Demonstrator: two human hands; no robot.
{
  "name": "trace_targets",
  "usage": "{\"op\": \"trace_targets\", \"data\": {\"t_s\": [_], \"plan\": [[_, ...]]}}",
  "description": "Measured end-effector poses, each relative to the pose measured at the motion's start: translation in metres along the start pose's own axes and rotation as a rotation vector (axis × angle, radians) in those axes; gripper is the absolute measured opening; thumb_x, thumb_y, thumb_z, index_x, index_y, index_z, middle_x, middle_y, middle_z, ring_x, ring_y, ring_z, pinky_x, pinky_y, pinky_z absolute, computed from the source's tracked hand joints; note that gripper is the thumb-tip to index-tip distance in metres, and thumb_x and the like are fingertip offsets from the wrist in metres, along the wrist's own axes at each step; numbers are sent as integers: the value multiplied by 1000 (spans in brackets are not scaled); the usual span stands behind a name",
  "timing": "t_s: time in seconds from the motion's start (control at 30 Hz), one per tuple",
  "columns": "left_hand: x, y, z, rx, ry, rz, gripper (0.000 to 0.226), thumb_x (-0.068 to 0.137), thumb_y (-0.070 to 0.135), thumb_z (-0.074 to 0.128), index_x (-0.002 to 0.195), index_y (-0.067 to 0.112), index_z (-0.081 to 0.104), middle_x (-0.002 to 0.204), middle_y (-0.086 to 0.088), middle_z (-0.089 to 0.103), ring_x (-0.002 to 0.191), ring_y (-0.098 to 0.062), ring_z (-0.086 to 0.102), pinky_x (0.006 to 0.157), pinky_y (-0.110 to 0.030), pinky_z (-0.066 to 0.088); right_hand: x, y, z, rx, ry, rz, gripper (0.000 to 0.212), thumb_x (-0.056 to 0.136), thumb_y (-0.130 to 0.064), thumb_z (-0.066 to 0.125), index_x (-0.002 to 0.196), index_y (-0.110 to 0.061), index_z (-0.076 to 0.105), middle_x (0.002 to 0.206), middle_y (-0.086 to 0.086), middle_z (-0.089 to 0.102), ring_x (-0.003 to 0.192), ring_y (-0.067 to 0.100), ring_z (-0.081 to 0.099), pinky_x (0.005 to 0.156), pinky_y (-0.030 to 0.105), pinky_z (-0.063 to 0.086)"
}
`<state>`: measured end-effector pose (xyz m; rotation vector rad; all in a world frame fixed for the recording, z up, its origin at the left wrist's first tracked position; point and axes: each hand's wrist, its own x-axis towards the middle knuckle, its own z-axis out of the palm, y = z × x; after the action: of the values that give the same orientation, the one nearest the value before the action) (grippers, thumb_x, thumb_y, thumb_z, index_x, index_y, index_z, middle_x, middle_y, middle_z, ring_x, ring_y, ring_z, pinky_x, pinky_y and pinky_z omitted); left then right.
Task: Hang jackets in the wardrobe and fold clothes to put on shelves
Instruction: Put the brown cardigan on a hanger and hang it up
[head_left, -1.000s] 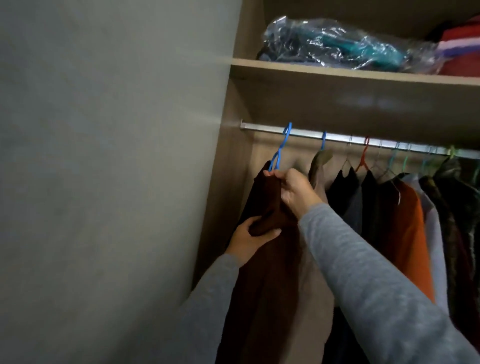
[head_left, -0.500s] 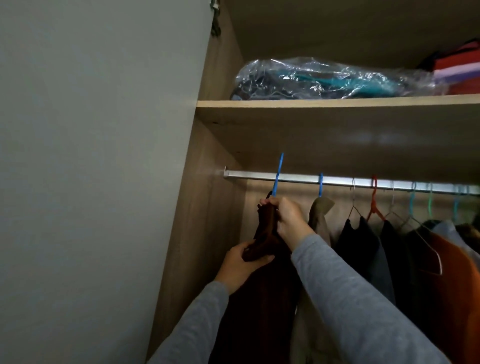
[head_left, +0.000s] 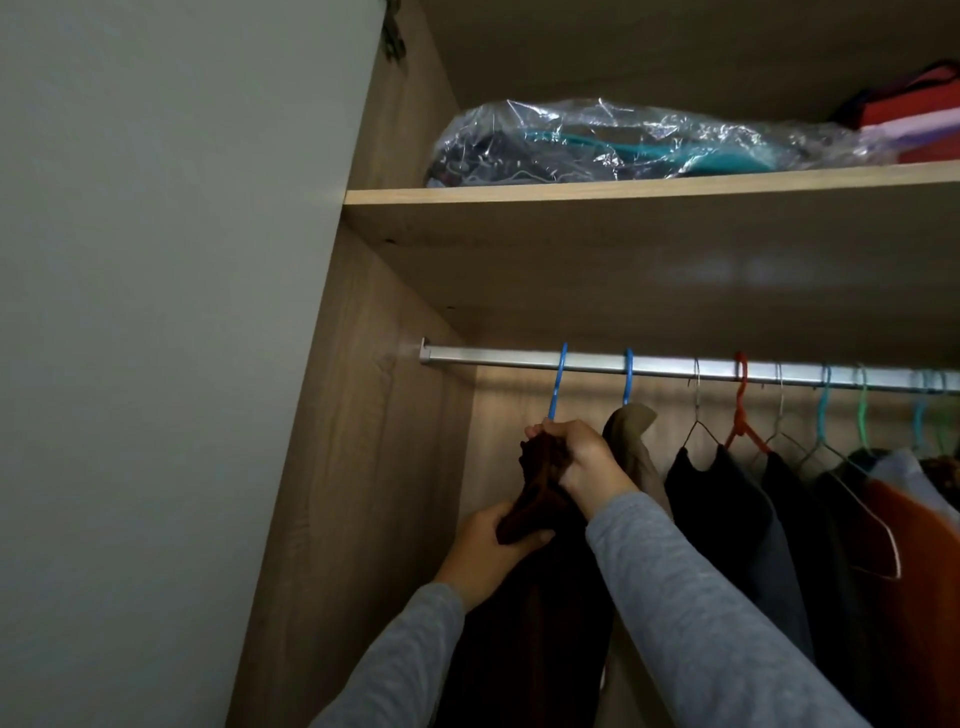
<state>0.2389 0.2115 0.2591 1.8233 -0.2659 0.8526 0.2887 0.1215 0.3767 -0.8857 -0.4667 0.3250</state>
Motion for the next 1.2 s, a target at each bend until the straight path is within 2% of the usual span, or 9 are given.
{"op": "trace_targets", "data": {"t_s": [0.07, 0.17, 0.3, 0.5, 0.6, 0.73, 0.97, 1.1, 1.2], "plan": [[-6, -7, 5, -34, 2, -38, 25, 83, 27, 70, 105, 17, 67, 98, 2, 71, 92, -10, 67, 77, -19, 51, -4, 5, -6, -13, -14, -13, 28, 96, 2, 42, 122, 4, 52, 79, 8, 53, 83, 21, 60, 99, 31, 41], [-18, -15, 11, -63, 6, -94, 28, 85, 33, 67, 106, 15, 67, 99, 0, 71, 94, -15, 67, 82, -23, 52, -8, 11, -15, -98, -20, -51, 21, 94, -1, 48, 114, -1, 55, 80, 7, 58, 72, 16, 57, 92, 31, 46], [-42, -23, 21, -111, 0, -146, 36, 85, 39, 64, 117, 24, 63, 109, 8, 70, 101, -8, 65, 94, -29, 50, -17, 26, -23, -460, 65, -215, 39, 90, -20, 60, 127, -7, 55, 114, 10, 63, 108, 24, 58, 97, 36, 46], [-100, -55, 32, -55, 12, -335, 38, 86, 44, 61, 119, 26, 61, 111, 8, 68, 105, -9, 63, 99, -35, 46, -74, 77, -35, -1051, 18, -525, 78, 88, -26, 62, 150, -23, 16, 151, 3, 30, 137, 22, 32, 110, 34, 31], [-154, -71, 42, 27, -35, -395, 21, 94, 20, 54, 112, 19, 65, 105, 4, 70, 101, -12, 64, 96, -34, 49, -117, 108, -55, -1391, 144, -475, 67, 91, -13, 55, 147, -17, 19, 136, 11, 47, 121, 27, 51, 96, 32, 44], [-220, -74, 48, 133, -68, -443, 28, 92, 6, 53, 98, 33, 59, 93, 19, 61, 98, -4, 58, 72, 1, 38, -165, 147, -83, -1456, 230, -377, 18, 93, -9, 46, 110, -7, 51, 99, 11, 63, 87, 25, 63, 71, 32, 54], [-321, -76, 52, 196, -203, -639, 25, 93, 15, 56, 117, 11, 60, 110, 4, 60, 105, -11, 56, 78, -13, 38, -264, 167, -112, -1321, 159, -309, 13, 88, -2, 48, 91, -9, 60, 78, 3, 61, 71, 17, 59, 58, 19, 43], [-376, -55, 69, 45, -301, -810, 18, 95, 19, 53, 112, 13, 58, 102, 3, 62, 98, -16, 59, 82, -21, 51, -333, 160, -135, -1256, 219, -235, 24, 81, 3, 45, 83, -14, 63, 71, 0, 63, 74, 18, 63, 70, 32, 55], [-406, -35, 96, -62, -272, -904, 15, 94, 11, 53, 107, 6, 58, 87, -4, 61, 76, -19, 60, 62, -23, 54, -387, 151, -162, -1335, 309, -237, 26, 76, -1, 45, 81, -13, 67, 74, 2, 68, 77, 19, 65, 72, 33, 55]]}}
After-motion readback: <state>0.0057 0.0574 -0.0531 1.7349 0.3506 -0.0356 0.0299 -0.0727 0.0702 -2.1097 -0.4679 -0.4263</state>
